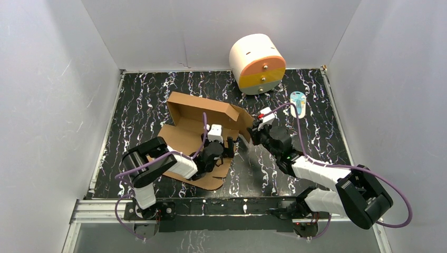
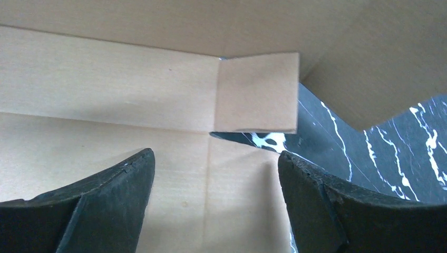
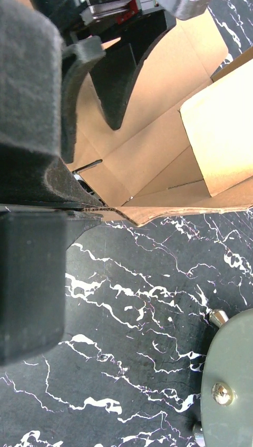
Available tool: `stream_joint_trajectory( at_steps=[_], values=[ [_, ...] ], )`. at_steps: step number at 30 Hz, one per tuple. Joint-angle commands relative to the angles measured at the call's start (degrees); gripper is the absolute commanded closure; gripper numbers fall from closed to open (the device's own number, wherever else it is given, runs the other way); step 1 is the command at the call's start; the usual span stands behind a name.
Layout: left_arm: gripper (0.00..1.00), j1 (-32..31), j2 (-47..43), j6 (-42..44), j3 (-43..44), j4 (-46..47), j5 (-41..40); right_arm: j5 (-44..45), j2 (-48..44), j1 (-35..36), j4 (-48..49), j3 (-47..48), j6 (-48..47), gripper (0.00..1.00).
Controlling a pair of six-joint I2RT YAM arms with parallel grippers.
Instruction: Fold the paper box
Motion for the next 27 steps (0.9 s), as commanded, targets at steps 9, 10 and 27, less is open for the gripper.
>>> stream_joint_trajectory(
  at_steps=[9,10,27],
  values=[
    [0.12,-1.37,2.27,9.79,5.92,2.50,-0.31,-1.74,0.75,0.28,6.19,-0.06,-1.14,0.94],
    [0.12,-1.37,2.71,10.27,6.43,2.59,-1.17,-2.01,0.91,0.28,6.56,-0.20,-1.15,0.94],
    [0.37,0.97,1.56,10.43,4.89,2.40,-12.51,-1.75,0.95,0.32,9.17,-2.10,-3.04,0.94]
  ],
)
